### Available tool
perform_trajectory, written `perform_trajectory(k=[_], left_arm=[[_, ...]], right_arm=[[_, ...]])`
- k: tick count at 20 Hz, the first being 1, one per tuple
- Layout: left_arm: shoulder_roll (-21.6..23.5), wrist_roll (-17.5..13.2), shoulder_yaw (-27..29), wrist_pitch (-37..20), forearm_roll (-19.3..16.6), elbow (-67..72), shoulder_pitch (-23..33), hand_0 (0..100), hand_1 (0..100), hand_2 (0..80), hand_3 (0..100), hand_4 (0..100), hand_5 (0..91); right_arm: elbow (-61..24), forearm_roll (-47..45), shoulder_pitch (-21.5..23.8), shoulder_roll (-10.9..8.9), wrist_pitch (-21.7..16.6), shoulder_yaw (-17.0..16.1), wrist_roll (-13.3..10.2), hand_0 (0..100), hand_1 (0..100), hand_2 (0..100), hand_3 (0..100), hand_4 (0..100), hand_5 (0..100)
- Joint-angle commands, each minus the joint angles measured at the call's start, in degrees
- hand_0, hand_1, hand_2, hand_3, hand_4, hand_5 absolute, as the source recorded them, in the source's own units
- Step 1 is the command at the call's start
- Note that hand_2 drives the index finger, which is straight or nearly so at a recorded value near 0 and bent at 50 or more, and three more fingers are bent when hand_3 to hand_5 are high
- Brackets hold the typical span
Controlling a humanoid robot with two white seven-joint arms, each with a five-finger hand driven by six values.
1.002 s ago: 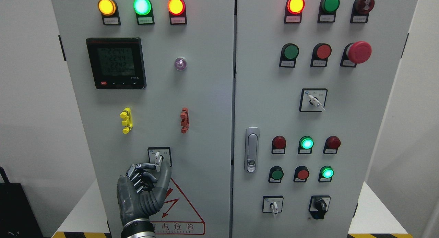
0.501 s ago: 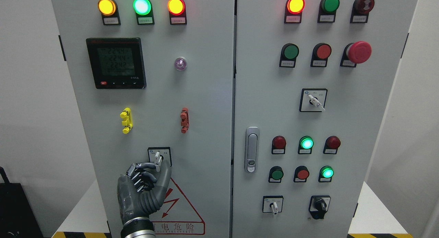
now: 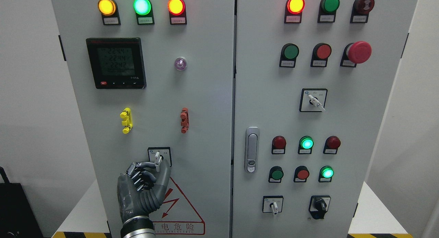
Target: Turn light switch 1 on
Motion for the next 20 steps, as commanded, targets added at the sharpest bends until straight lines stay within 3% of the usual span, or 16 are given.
perform_trajectory(k=[1,20], left_arm=[[-0.02,-0.04,0.16,0.04,0.06,-0.08,-0.11,28,71,58.9,93,91,86.5],[-0.1,-0.04,0.16,0.22,-0.2,0.01,-0.55,30,70,60.5,93,92,86.5]], right_arm=[[-0.01,-0.08,0.0,0.0,-0.03,0.0,-0.06,5,0,0,0,0,0],[-0.01,0.0,0.0,0.0,-0.03,0.0,-0.06,5,0,0,0,0,0]])
